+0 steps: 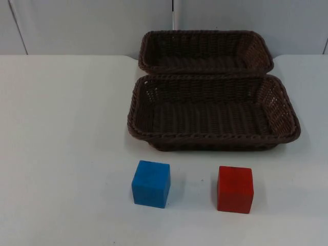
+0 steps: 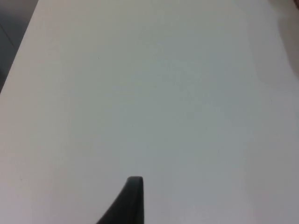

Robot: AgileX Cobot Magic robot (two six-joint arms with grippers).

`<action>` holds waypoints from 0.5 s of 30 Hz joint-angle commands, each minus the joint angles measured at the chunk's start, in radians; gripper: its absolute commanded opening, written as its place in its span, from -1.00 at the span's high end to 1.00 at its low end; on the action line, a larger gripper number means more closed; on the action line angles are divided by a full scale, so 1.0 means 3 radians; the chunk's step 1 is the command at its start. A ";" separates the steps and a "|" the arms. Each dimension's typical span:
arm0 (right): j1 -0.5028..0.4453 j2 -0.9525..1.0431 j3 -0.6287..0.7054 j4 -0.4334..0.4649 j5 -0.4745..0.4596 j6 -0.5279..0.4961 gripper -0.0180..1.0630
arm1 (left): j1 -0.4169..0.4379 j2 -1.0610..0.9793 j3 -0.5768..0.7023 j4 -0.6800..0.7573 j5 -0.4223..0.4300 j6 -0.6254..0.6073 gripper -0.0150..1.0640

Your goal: Pick up one cube with the left hand and place it into the upper basket. Pick up one cube with the right hand and place it into the lower basket.

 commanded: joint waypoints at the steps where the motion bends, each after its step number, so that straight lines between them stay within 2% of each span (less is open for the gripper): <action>1: -0.0018 -0.0010 0.0007 0.0006 -0.0020 -0.0031 -0.98 | 0.0000 0.0019 0.0009 -0.0030 -0.0041 0.0021 -0.97; 15: -0.0018 -0.0010 0.0007 0.0006 -0.0020 -0.0031 -0.98 | 0.0000 0.0019 -0.0199 -0.0166 -0.0110 0.0070 -0.97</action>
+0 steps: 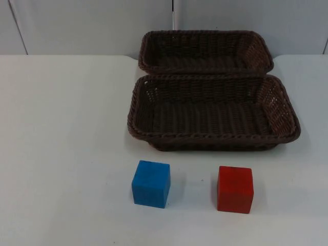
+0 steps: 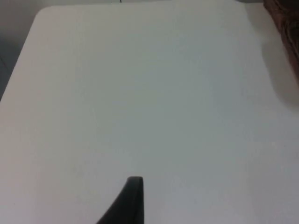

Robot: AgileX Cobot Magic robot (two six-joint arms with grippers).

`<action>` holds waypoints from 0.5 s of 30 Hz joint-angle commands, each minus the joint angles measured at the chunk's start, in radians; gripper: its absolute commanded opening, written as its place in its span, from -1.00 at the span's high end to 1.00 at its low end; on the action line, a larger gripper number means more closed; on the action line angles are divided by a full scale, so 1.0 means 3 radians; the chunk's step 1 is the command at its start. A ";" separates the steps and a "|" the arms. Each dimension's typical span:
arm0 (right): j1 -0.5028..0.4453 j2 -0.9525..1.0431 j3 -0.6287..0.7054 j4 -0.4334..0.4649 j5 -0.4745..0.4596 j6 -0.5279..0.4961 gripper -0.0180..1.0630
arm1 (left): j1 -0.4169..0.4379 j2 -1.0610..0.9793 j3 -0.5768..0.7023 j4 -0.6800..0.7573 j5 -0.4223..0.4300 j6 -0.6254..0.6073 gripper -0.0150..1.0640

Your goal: Pick up one cube with the left hand and place it into the upper basket. Pick up one cube with the right hand and place it into the lower basket.

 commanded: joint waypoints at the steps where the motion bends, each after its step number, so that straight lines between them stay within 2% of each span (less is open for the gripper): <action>1: -0.0018 -0.0010 0.0007 0.0006 -0.0020 -0.0031 -0.98 | 0.0000 0.0010 -0.0042 -0.0044 -0.0068 0.0010 -0.97; 15: -0.0018 -0.0010 0.0007 0.0006 -0.0020 -0.0031 -0.98 | 0.0000 0.0290 -0.0049 -0.0301 -0.0212 0.0138 -0.97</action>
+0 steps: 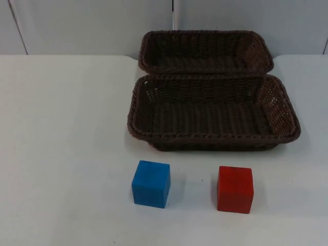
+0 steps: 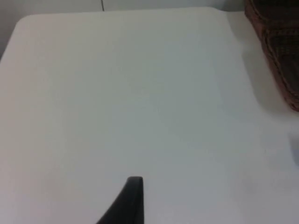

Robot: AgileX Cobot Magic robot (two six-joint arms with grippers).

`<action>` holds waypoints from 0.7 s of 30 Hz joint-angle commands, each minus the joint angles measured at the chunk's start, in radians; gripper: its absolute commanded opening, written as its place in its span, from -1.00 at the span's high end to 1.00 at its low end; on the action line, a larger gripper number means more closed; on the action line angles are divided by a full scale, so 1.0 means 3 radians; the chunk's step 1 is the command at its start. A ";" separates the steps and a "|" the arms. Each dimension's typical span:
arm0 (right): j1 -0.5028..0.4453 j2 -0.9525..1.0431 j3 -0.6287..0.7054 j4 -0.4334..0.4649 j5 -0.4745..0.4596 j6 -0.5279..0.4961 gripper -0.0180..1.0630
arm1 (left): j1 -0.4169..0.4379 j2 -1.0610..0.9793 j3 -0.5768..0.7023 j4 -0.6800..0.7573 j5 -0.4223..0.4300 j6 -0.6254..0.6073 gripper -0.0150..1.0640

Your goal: Pick up one cube with the left hand and place it into the upper basket. Pick up one cube with the right hand and place it into the lower basket.

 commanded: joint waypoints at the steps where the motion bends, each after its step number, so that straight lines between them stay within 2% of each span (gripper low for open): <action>1: -0.0018 -0.0010 0.0007 0.0006 -0.0020 -0.0031 -0.98 | 0.0000 0.0062 -0.0016 -0.0093 -0.0052 0.0042 -0.97; 11: -0.0018 -0.0010 0.0007 0.0006 -0.0020 -0.0031 -0.98 | 0.0000 0.0440 -0.0016 -0.0556 -0.0277 0.0292 -0.97; 21: -0.0018 -0.0010 0.0007 0.0006 -0.0020 -0.0031 -0.98 | 0.0000 0.1101 -0.0029 -0.1280 -0.0382 0.0901 -0.97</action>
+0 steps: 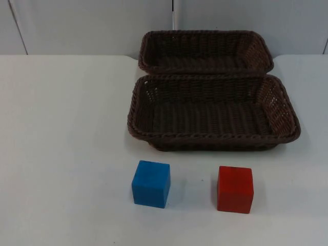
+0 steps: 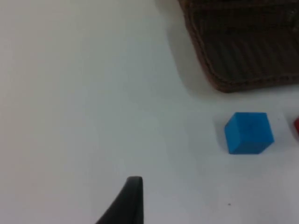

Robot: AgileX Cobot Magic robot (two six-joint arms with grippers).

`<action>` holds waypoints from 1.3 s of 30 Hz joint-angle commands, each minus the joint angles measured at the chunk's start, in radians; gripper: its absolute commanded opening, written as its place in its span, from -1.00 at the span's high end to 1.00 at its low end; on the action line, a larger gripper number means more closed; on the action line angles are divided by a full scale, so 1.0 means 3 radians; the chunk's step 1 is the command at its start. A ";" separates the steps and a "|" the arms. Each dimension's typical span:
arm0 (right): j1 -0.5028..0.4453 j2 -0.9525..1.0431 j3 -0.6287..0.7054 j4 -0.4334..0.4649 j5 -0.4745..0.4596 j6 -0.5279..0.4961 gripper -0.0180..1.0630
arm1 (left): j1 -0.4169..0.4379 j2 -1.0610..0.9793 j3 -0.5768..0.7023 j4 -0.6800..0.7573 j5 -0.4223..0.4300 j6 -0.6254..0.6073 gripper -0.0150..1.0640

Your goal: Pick up one cube with the left hand and place it into the upper basket. Pick up one cube with the right hand and place it into the lower basket.

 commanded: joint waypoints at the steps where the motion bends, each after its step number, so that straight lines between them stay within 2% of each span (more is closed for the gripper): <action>1: -0.0018 -0.0010 0.0007 0.0006 -0.0020 -0.0031 -0.98 | 0.0000 0.0163 -0.0027 -0.0253 -0.0062 0.0173 -0.97; 6: -0.0018 -0.0010 0.0007 0.0006 -0.0020 -0.0031 -0.98 | 0.0000 0.0524 -0.0156 -0.0677 -0.0138 0.0491 -0.97; 16: -0.0018 -0.0010 0.0007 0.0006 -0.0020 -0.0031 -0.98 | 0.0000 0.1026 -0.0427 -0.1064 -0.0108 0.0902 -0.97; 22: -0.0018 -0.0010 0.0007 0.0006 -0.0020 -0.0031 -0.98 | 0.0000 0.1294 -0.0559 -0.1212 -0.0105 0.0930 -0.97; 39: -0.0018 -0.0010 0.0007 0.0006 -0.0020 -0.0031 -0.98 | 0.0000 0.1667 -0.0726 -0.1211 0.0004 0.0963 -0.97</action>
